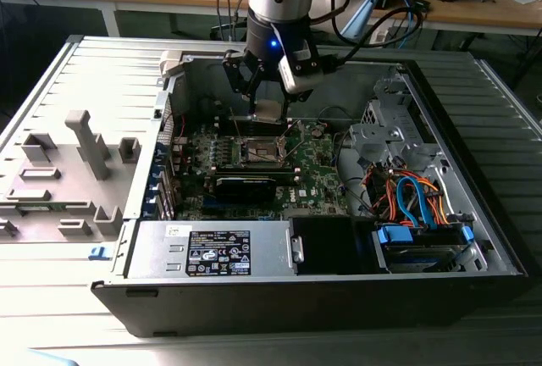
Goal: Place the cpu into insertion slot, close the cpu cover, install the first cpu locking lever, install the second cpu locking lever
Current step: 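Place the cpu into insertion slot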
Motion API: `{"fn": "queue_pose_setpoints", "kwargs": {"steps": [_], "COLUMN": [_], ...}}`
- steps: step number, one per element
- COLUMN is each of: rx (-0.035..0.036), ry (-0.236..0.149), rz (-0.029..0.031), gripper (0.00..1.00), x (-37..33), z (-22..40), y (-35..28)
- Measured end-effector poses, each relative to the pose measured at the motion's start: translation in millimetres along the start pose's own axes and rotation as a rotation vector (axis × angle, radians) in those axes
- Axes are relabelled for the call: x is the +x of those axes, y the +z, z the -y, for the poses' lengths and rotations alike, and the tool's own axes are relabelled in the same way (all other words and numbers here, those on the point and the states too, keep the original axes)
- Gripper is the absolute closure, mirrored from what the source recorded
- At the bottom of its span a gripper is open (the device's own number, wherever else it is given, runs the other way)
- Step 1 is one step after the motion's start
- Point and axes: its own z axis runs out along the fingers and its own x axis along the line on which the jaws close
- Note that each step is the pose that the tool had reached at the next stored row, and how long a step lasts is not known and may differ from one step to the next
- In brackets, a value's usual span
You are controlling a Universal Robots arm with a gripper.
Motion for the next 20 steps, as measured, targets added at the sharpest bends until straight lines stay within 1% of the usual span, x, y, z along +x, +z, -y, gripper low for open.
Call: {"fn": "queue_pose_setpoints", "kwargs": {"steps": [3, 4, 5, 6, 7, 12, 16, 20], "rx": [0.0008, 0.0029, 0.0076, 0.0307, 0.0586, 0.0590, 0.0585, 0.0589], "ry": [0.010, 0.013, 0.015, 0.016, 0.016, 0.018, 0.055, 0.083], "rz": [0.0011, 0.0019, 0.0027, 0.0066, 0.0112, 0.0114, 0.0135, 0.0152], "gripper": [0.45, 0.45, 0.45, 0.45, 0.45, 0.45, 0.45, 0.45], "x": [0.0, 0.0, 0.1, 0.0, 0.0, 0.0, 0.0, 0.0], "z": [0.0, 0.0, 0.0, 0.0, 0.0, 0.0, 0.0, 0.0], "y": [0.1, 0.3, 0.2, 0.1, 0.2, 0.1, 0.2, 0.3]}}
